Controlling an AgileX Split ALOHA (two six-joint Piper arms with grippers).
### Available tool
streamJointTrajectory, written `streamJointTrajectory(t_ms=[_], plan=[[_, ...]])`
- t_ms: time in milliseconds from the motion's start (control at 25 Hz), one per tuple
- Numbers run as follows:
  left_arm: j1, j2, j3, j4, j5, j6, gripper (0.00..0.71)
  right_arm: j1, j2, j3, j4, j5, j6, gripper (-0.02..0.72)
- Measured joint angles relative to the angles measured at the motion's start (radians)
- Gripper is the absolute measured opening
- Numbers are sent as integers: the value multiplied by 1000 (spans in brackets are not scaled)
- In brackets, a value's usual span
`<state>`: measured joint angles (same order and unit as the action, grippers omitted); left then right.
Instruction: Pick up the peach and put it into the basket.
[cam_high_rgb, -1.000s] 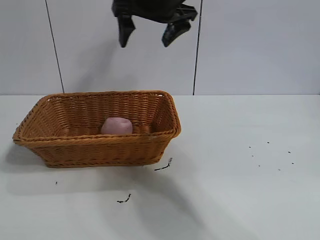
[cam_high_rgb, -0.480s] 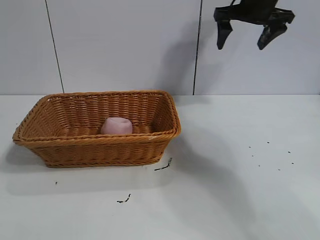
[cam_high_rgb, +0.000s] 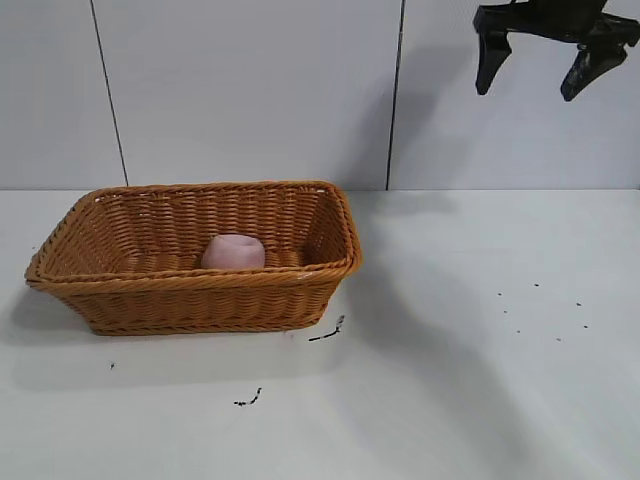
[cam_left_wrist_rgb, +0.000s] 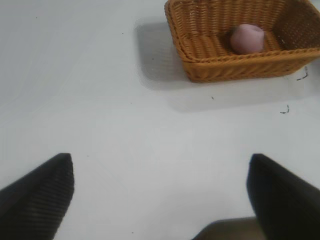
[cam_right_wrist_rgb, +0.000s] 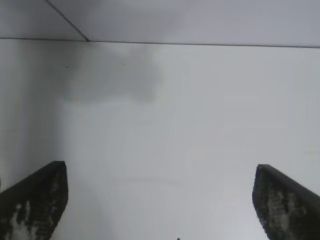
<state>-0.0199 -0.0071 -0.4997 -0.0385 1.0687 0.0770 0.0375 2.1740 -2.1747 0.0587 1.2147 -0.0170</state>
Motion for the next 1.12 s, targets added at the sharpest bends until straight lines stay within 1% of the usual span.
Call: streamJointTrajectory(t_ms=[200, 440, 560, 800, 920, 1120], plan=[[0, 0, 0, 0, 0, 0, 692, 1, -257, 317, 33, -1, -3, 689], [0, 0, 0, 0, 0, 0, 692, 1, -621, 749, 37, 0, -3, 689], [0, 0, 0, 0, 0, 0, 692, 1, -803, 934, 37, 1, -3, 689], [0, 0, 0, 0, 0, 0, 692, 1, -1159, 1245, 37, -5, -13, 689], [0, 0, 0, 0, 0, 0, 692, 1, -1358, 1377, 37, -45, -14, 689], [0, 0, 0, 0, 0, 0, 692, 1, -1671, 1574, 24, -173, -17, 689]])
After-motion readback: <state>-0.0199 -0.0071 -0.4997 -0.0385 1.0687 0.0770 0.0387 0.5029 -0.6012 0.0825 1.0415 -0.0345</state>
